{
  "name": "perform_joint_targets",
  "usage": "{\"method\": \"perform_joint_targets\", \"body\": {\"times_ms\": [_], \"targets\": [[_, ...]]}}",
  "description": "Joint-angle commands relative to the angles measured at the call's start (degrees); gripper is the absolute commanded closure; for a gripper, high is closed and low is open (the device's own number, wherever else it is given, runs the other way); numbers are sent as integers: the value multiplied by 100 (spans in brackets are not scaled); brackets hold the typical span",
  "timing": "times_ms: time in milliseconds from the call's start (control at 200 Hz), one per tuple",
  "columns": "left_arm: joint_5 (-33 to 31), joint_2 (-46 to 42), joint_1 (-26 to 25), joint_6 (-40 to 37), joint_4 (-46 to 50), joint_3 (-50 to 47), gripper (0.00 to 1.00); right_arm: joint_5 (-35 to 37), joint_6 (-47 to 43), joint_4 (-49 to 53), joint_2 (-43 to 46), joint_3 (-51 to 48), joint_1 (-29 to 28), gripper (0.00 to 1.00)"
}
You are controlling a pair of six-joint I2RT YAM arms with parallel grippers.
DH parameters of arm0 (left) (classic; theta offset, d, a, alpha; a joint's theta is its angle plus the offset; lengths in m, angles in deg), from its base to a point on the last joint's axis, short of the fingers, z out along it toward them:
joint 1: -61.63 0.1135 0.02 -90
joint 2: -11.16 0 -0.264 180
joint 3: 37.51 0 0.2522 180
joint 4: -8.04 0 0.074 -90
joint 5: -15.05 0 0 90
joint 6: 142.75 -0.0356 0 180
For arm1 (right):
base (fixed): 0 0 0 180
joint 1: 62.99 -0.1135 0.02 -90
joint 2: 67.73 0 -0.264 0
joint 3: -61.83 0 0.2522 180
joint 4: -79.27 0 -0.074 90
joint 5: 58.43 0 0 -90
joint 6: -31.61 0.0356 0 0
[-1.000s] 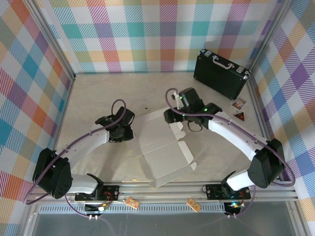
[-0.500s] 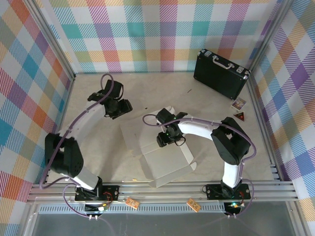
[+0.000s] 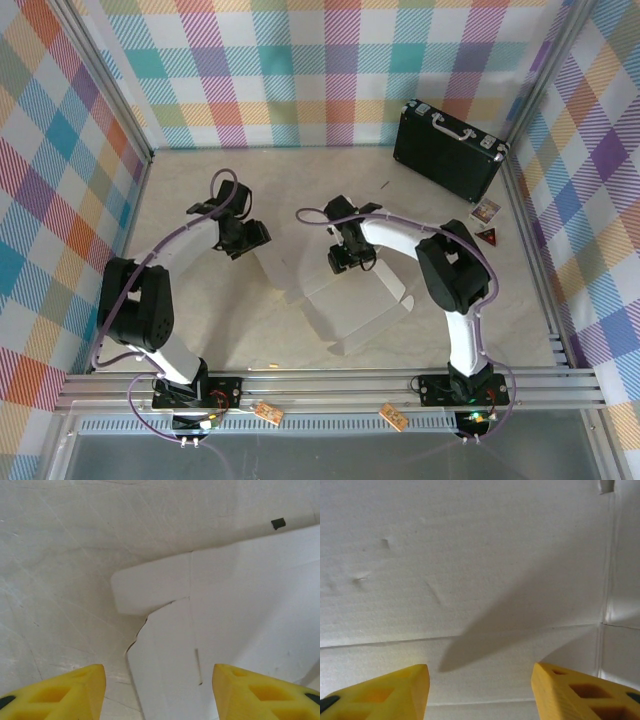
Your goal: Fold the paper box
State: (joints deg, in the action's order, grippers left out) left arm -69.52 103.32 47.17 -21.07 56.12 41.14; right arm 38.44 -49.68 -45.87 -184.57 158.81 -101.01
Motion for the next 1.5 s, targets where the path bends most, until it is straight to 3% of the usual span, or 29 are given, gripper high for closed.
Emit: {"method": "perform_joint_targets", "body": {"times_ms": [0,275,425,595,800,965,1180,1385,1495], "targets": [[-62,-319,84,-32,-295,-263,42,710,-632,155,-361,265,139,38],[799,-731,66,-29,-1014,-1178,44,423,-599,-261,314,338,182,33],[750,-1339,66,0,-963,-1328,45,-399,-157,-341,731,120,-51,35],[646,-2070,48,37,-645,-1179,50,-1208,112,-39,352,412,-427,40],[477,-2406,53,42,-193,-1070,49,-1285,214,269,-205,517,-704,48],[498,-2840,48,114,-222,-1100,48,-1114,287,322,36,-195,-774,48],[265,-2931,48,204,-53,-1011,49,-380,274,484,653,-1091,-720,43],[233,-2823,48,154,-176,-1138,47,288,-49,502,1037,-1255,-593,38],[314,-2482,48,165,-319,-1122,46,658,246,248,1413,-1178,-389,34]]}}
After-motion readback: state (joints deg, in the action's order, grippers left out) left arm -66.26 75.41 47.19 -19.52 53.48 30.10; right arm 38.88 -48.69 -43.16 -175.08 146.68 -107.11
